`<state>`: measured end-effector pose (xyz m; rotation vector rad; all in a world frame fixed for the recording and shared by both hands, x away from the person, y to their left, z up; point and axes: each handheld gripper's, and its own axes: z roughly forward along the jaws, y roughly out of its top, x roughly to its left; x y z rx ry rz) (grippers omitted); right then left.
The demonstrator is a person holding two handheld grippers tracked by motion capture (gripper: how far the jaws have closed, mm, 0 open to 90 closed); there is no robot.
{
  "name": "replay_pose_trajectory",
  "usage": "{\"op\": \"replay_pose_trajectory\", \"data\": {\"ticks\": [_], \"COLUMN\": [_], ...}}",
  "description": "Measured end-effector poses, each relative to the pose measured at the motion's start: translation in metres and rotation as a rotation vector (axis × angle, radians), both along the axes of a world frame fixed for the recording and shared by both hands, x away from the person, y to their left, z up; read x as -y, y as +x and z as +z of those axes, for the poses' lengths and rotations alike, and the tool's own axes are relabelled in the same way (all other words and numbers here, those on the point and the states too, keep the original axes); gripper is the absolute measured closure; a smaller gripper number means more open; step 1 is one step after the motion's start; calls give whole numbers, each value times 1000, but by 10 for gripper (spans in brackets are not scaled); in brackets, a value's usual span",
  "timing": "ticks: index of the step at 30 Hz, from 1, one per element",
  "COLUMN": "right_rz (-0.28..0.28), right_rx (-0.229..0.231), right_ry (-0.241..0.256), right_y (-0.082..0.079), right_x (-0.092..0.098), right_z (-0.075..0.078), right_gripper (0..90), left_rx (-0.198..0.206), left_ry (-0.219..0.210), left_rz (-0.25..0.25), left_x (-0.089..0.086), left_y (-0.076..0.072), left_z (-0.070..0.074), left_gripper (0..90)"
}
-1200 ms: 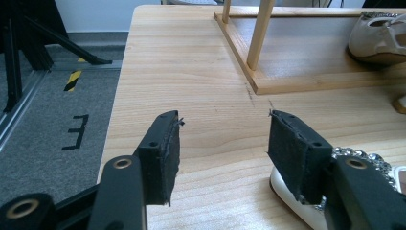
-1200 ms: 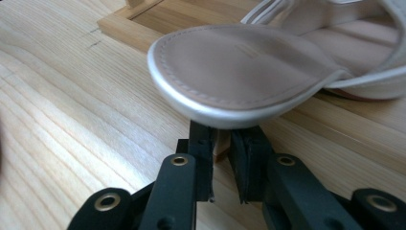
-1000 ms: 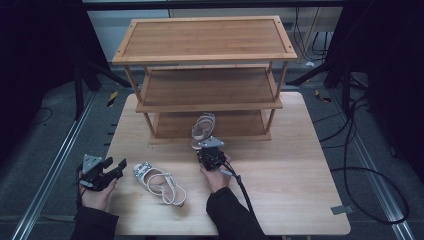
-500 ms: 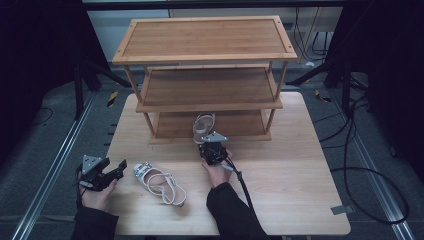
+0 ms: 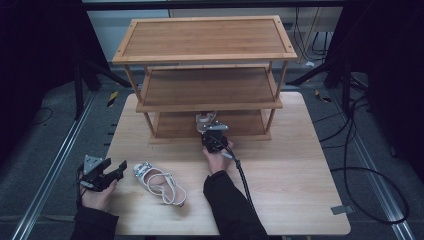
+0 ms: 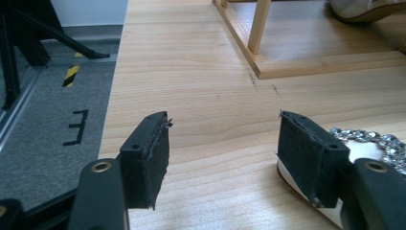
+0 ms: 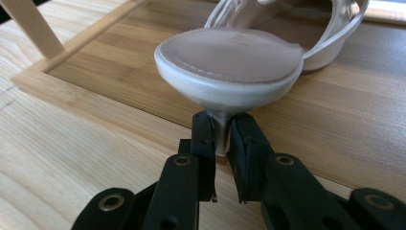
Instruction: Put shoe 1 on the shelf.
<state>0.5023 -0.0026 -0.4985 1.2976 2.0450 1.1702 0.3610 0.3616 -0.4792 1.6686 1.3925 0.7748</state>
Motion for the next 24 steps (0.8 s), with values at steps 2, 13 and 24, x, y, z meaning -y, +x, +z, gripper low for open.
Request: {"op": "replay_pose_trajectory", "data": {"ticks": [2, 13, 24], "right_rz": [2, 132, 360], "right_rx": [5, 84, 83], "right_ry": [0, 13, 63], "right_y": [0, -52, -125], "right_x": [0, 21, 27], "right_z": [-1, 25, 45], "right_gripper": [803, 541, 328], "left_rx": [-5, -8, -6], "left_ry": [4, 3, -9], "left_rz": [-4, 10, 8], "left_x": [0, -6, -7], "left_y": [0, -1, 1], "left_z": [0, 0, 0], "left_gripper": [351, 388, 352]}}
